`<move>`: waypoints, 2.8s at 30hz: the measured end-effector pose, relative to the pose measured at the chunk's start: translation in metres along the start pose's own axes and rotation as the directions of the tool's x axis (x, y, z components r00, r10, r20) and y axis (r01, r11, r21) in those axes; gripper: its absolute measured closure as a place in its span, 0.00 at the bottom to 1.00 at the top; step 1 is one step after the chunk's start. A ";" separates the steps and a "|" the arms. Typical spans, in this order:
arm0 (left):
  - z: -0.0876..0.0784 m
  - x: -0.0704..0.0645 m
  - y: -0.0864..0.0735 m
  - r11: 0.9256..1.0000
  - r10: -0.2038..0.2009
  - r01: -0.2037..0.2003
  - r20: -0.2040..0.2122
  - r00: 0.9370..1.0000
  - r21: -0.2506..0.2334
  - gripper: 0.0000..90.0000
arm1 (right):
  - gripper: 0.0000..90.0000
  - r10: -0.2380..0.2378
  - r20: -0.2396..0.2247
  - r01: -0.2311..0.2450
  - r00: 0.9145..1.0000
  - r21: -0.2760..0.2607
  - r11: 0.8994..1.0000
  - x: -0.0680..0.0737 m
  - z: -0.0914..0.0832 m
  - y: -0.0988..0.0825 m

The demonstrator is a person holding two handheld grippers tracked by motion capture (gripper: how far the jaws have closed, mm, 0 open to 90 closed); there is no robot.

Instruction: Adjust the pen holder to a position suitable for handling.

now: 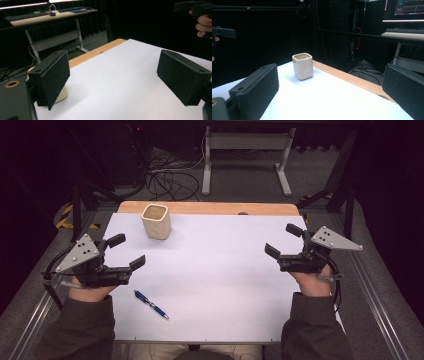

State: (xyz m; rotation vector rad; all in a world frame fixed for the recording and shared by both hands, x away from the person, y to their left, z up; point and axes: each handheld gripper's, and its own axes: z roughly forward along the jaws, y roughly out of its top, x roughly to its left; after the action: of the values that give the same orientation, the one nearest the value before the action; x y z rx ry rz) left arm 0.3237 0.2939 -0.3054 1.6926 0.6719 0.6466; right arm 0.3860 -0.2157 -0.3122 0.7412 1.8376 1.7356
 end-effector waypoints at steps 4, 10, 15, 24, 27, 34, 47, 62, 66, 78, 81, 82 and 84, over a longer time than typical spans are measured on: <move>0.001 -0.001 -0.001 1.000 0.014 -0.015 0.016 1.000 0.017 0.14 | 0.02 -0.003 -0.003 0.003 1.000 -0.001 1.000 0.001 -0.001 0.001; 0.002 -0.002 -0.003 0.999 0.034 -0.036 0.056 0.998 0.039 0.15 | 0.02 -0.001 -0.012 0.001 1.000 0.003 1.000 0.000 0.000 0.001; 0.005 -0.003 -0.005 0.997 0.047 -0.052 0.084 0.995 0.052 0.16 | 0.02 -0.002 -0.015 0.002 1.000 0.004 1.000 0.000 -0.001 0.001; 0.011 -0.002 -0.013 0.996 0.036 -0.048 0.155 0.987 0.080 0.18 | 0.02 0.010 -0.024 -0.010 1.000 -0.011 1.000 0.000 -0.005 0.002; 0.012 -0.002 -0.016 0.995 0.034 -0.050 0.182 0.983 0.087 0.18 | 0.02 0.006 -0.025 -0.006 1.000 -0.004 1.000 0.000 -0.004 0.002; 0.019 -0.003 -0.024 0.990 0.043 -0.070 0.216 0.975 0.120 0.21 | 0.02 0.006 -0.029 -0.006 1.000 -0.002 1.000 -0.001 -0.005 0.002; 0.024 -0.001 -0.040 0.980 0.045 -0.094 0.262 0.964 0.177 0.22 | 0.02 0.004 -0.038 -0.004 0.999 0.003 1.000 0.000 -0.004 0.002; 0.029 -0.006 -0.057 0.964 0.070 -0.150 0.335 0.940 0.218 0.24 | 0.02 -0.001 -0.047 0.002 0.999 0.010 1.000 0.000 -0.003 0.001; 0.031 -0.005 -0.064 0.956 0.075 -0.167 0.352 0.933 0.240 0.24 | 0.02 -0.001 -0.051 0.002 0.999 0.013 1.000 0.000 -0.003 0.001; 0.034 -0.005 -0.078 0.930 0.087 -0.216 0.395 0.915 0.296 0.31 | 0.02 -0.006 -0.057 0.006 0.998 0.016 1.000 -0.001 -0.001 0.000; 0.035 -0.006 -0.081 0.926 0.088 -0.224 0.405 0.910 0.303 0.33 | 0.02 -0.006 -0.057 0.007 0.998 0.017 1.000 0.000 -0.002 0.000; 0.036 -0.006 -0.082 0.924 0.088 -0.229 0.411 0.907 0.306 0.34 | 0.02 -0.006 -0.058 0.007 0.998 0.017 1.000 0.000 -0.002 0.000; 0.037 -0.006 -0.084 0.920 0.088 -0.236 0.421 0.903 0.313 0.34 | 0.02 -0.005 -0.058 0.006 0.998 0.016 1.000 0.000 -0.002 0.000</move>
State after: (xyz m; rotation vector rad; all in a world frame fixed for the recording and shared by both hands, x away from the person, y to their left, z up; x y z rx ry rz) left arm 0.3380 0.2815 -0.3954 2.1621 0.3644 0.2803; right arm 0.3849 -0.2172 -0.3123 0.6981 1.8922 1.7576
